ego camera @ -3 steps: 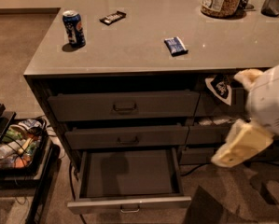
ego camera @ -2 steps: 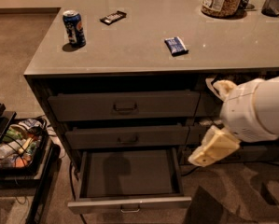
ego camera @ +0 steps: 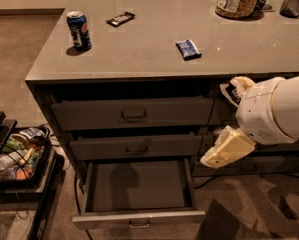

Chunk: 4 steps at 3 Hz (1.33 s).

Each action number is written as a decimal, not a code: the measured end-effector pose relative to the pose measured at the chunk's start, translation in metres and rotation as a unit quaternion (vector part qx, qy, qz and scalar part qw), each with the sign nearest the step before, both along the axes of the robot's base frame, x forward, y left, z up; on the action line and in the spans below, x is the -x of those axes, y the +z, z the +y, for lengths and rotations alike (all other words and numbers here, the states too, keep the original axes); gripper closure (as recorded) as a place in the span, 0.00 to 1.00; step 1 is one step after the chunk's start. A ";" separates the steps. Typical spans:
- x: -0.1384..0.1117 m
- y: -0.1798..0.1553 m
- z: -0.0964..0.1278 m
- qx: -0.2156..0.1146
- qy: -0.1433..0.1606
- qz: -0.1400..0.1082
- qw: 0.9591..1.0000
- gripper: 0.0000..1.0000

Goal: Close bottom drawer

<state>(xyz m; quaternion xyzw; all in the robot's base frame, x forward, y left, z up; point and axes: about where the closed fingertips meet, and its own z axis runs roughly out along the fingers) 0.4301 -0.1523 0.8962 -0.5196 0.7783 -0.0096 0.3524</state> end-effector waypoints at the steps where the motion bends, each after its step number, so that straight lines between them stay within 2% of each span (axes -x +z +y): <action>1: 0.001 -0.015 0.000 0.007 0.034 0.019 0.999 0.00; 2: 0.007 -0.060 -0.003 0.006 0.058 0.058 0.997 0.00; 3: 0.013 -0.103 -0.005 -0.001 0.046 0.076 0.996 0.00; 4: 0.007 -0.138 -0.007 0.012 0.007 0.067 0.998 0.00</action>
Offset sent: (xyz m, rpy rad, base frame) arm -0.0171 -0.0109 -0.1238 -0.0088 0.2267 0.1696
